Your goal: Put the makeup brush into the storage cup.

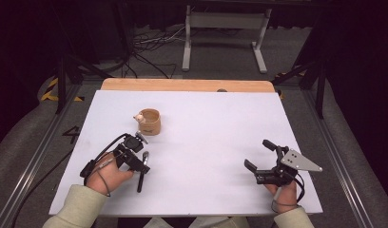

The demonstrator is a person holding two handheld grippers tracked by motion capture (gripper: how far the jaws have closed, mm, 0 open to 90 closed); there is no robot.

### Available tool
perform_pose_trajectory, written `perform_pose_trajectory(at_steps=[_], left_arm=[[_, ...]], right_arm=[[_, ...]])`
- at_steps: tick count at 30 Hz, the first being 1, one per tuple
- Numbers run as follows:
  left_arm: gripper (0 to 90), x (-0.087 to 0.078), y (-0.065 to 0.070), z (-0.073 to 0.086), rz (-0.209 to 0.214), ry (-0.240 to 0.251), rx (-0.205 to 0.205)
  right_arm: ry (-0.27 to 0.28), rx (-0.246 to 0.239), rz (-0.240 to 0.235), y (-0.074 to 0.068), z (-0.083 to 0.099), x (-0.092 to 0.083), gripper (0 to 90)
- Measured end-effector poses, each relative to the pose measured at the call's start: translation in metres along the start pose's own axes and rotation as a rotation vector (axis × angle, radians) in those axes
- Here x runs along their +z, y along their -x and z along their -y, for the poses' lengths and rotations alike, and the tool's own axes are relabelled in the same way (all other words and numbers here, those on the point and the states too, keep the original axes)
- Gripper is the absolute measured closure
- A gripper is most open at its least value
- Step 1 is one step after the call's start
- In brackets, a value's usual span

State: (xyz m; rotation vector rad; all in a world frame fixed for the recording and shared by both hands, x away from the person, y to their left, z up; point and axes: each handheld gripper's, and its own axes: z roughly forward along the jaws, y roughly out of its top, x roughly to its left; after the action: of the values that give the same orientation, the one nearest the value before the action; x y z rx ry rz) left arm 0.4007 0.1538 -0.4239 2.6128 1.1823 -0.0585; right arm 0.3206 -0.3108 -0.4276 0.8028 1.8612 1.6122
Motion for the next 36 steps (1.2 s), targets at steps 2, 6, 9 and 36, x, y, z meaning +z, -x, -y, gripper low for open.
perform_pose_trajectory(at_steps=[2,6,9,36], left_arm=[[34.5,0.001,0.0,0.0,0.004,-0.004,0.003],[38.9,0.003,0.0,-0.001,0.007,-0.026,0.004],[42.8,0.004,0.001,-0.001,-0.006,-0.033,0.007],[78.4,-0.003,0.007,-0.01,-0.038,-0.098,0.096]], right_arm=[[0.001,0.002,0.001,0.0,0.0,0.0,0.0],[-0.01,0.002,0.009,0.0,0.0,0.0,0.0],[-0.011,0.003,0.009,0.0,0.0,0.001,0.0],[-0.034,-0.021,0.032,-0.004,-0.001,-0.001,0.0]])
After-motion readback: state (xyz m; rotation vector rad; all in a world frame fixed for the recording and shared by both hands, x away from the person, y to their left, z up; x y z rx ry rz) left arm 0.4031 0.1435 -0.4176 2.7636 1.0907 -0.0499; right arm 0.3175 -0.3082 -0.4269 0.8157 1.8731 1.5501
